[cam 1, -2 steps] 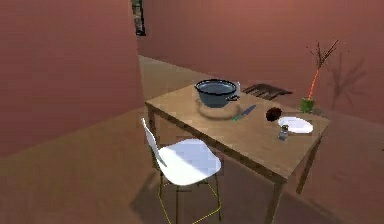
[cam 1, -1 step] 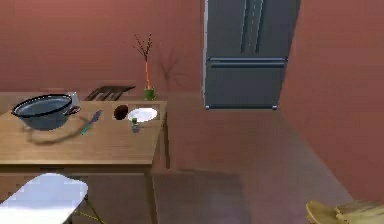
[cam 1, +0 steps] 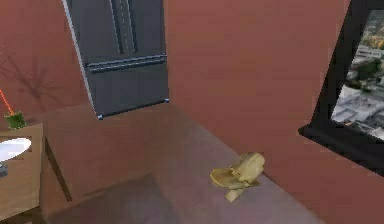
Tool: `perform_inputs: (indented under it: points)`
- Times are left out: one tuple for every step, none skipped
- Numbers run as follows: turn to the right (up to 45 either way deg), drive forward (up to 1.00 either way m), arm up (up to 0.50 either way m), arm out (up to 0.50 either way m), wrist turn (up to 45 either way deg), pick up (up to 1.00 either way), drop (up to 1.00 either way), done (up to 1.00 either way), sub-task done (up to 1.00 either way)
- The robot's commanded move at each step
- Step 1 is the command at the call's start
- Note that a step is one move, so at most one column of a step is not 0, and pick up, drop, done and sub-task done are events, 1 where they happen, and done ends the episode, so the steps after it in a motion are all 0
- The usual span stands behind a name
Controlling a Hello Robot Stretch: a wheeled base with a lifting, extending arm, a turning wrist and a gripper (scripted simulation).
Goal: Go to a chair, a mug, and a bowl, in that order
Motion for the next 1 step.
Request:
perform_inputs:
  points:
    - [0.0, 0.50, 0.00, 0.00, 0.0, 0.00, 0.00, 0.00, 0.00]
